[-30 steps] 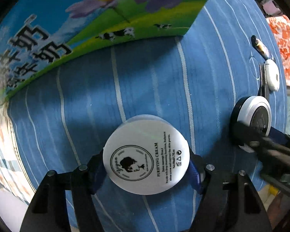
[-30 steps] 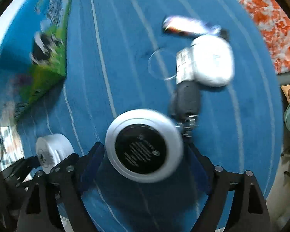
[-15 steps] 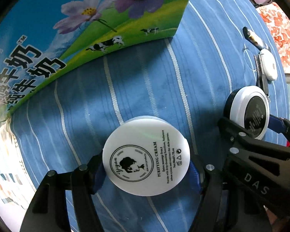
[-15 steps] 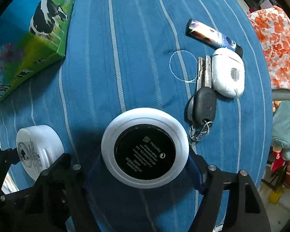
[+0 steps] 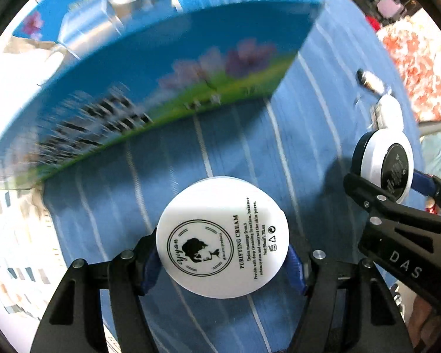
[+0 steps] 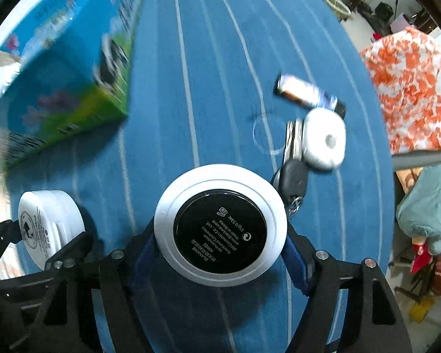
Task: Organize rigid objects
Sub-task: 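Carry the cream jar with the left tool while the right tool carries the black-lidded jar into the box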
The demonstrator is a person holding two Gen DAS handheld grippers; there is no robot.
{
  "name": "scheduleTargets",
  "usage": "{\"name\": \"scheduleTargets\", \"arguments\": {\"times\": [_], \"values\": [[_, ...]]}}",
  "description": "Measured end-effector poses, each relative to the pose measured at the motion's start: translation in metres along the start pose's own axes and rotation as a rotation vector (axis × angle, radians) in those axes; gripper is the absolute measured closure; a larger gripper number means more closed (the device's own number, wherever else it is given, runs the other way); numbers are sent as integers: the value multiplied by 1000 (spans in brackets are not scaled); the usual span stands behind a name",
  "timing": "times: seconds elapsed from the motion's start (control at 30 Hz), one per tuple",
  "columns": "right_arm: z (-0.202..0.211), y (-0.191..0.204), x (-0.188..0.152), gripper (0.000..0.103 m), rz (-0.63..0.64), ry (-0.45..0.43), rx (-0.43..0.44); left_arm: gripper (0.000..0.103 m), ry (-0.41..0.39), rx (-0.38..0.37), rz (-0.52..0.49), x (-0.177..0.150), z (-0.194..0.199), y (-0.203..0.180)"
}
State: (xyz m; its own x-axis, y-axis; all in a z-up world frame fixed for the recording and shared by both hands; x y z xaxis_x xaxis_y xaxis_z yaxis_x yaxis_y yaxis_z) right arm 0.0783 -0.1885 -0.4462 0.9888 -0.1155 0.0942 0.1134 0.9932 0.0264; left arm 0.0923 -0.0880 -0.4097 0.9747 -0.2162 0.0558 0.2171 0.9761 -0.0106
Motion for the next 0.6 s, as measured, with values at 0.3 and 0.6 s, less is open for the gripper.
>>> {"name": "scheduleTargets", "arguments": {"times": [0.3,0.6], "values": [[117,21,30,26,74,-174,64,37,-227,-4,77,37,114,38],[209,82,68,26,174,-299,130,37,-358,78,155,49,191,93]]}}
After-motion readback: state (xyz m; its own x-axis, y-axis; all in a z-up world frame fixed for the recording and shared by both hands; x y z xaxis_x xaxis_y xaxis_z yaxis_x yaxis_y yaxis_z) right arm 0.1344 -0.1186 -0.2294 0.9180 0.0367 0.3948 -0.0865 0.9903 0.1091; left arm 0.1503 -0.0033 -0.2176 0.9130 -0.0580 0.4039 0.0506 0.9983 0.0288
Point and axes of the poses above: each gripper's, at about its wrist camera, not at the fingertips, and z roughly against the way its jaws point, y to its left, x to its top, the point moved 9 cm from there along -z, roughly the way its jaws point, and after that the axes turned 2 degrees about x, right-handed, at the moved point
